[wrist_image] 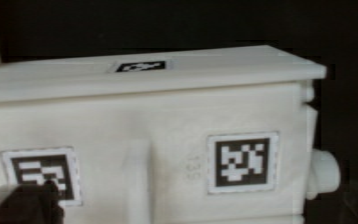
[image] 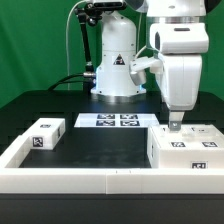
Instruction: Assemble cabinet
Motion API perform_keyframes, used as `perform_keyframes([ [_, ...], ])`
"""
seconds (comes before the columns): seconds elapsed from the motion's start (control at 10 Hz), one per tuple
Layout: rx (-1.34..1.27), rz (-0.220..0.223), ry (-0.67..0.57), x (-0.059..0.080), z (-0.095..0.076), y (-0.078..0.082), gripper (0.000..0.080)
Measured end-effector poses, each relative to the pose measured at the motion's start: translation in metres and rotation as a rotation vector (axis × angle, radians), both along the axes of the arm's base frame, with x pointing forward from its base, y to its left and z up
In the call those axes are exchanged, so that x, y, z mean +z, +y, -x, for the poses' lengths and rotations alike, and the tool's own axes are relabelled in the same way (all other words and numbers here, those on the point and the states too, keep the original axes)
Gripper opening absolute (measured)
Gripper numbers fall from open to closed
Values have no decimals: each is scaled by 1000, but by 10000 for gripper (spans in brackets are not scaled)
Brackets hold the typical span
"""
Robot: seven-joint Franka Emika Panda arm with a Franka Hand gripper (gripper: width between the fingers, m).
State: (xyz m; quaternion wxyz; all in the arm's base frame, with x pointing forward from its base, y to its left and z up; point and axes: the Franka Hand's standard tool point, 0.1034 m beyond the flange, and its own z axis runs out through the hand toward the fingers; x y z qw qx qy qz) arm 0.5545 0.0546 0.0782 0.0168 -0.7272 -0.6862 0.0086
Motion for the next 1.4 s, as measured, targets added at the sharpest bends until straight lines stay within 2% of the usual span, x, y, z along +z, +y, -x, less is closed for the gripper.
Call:
perform_keyframes([
  [0.1, -97, 12, 9, 4, 12, 1, 796],
  [0.3, -111, 10, 11, 2, 10, 0, 796],
  [0.5, -304, 14, 14, 1, 11, 2, 796],
  [0.7, -583, -6, -26, 0, 16, 1, 796],
  [0.8, -730, -14, -36, -1, 17, 6, 796],
  [1.0, -951, -42, 0, -4, 20, 8, 796],
  [1.4, -1244, -52, 28, -6, 25, 18, 796],
])
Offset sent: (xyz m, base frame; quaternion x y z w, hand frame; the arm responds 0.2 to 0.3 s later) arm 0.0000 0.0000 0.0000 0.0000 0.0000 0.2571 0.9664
